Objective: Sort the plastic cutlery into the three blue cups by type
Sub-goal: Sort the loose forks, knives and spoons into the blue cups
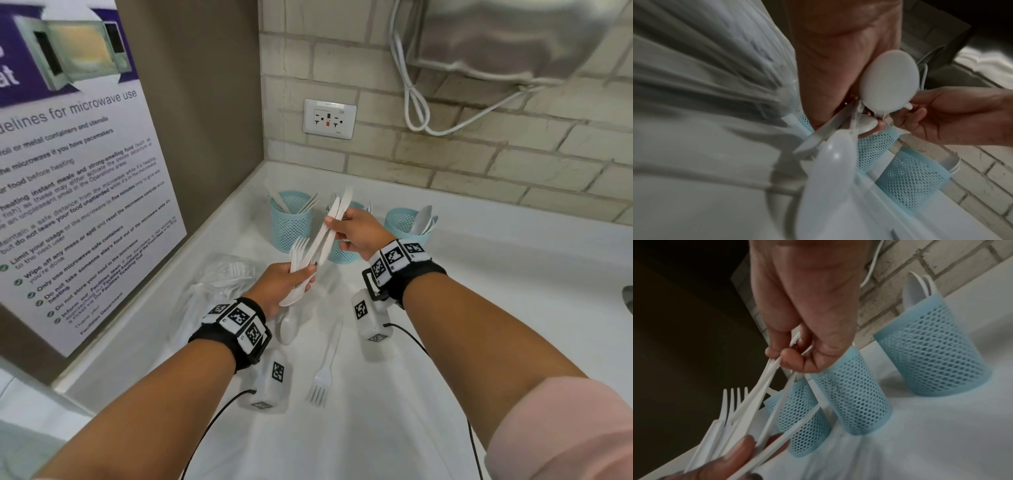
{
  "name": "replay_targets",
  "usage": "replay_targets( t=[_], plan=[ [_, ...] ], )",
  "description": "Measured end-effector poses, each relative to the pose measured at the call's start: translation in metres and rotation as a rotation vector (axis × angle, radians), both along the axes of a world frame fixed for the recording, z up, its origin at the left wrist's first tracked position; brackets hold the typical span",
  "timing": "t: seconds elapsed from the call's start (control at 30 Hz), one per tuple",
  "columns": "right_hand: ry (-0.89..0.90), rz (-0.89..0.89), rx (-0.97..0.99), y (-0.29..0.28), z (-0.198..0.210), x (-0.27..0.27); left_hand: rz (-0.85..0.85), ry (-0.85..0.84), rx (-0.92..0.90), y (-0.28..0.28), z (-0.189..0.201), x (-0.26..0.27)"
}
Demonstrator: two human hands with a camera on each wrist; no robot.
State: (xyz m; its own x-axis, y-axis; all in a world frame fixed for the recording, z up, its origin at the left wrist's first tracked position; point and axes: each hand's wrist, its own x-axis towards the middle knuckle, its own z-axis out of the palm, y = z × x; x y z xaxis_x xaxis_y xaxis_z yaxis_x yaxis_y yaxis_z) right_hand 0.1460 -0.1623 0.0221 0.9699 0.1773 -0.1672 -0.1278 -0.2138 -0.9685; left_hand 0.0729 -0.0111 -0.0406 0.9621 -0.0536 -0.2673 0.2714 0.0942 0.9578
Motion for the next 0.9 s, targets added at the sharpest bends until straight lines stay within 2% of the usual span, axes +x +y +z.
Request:
replay_targets(
  t=[0.1, 0.2, 0.3, 0.47, 0.6, 0.77, 0.9],
  plan=[
    [-0.038, 0.091, -0.067, 0.007, 0.014, 0.007, 0.022, -0.014, -0.018, 0.003, 0.009, 0.000],
    [-0.108, 0.063, -0.125, 0.017, 0.029, 0.018, 0.067, -0.041, -0.040, 0.007, 0.015, 0.004],
    [-0.194, -0.040, -0.027, 0.025, 0.045, 0.032, 0.103, -0.040, -0.069, 0.012, 0.017, 0.009],
    [-0.337, -0.343, 0.105, 0.039, 0.066, 0.054, 0.210, -0.022, -0.081, 0.016, 0.016, 0.014],
    [-0.416, -0.415, -0.034, 0.054, 0.056, 0.064, 0.323, 0.004, -0.109, 0.018, 0.012, 0.021],
    [-0.439, -0.272, -0.324, 0.068, 0.035, 0.067, 0.381, 0.020, -0.146, 0.019, 0.013, 0.023],
    [-0.388, -0.162, -0.473, 0.075, 0.019, 0.075, 0.392, 0.037, -0.133, 0.021, 0.012, 0.024]
  ],
)
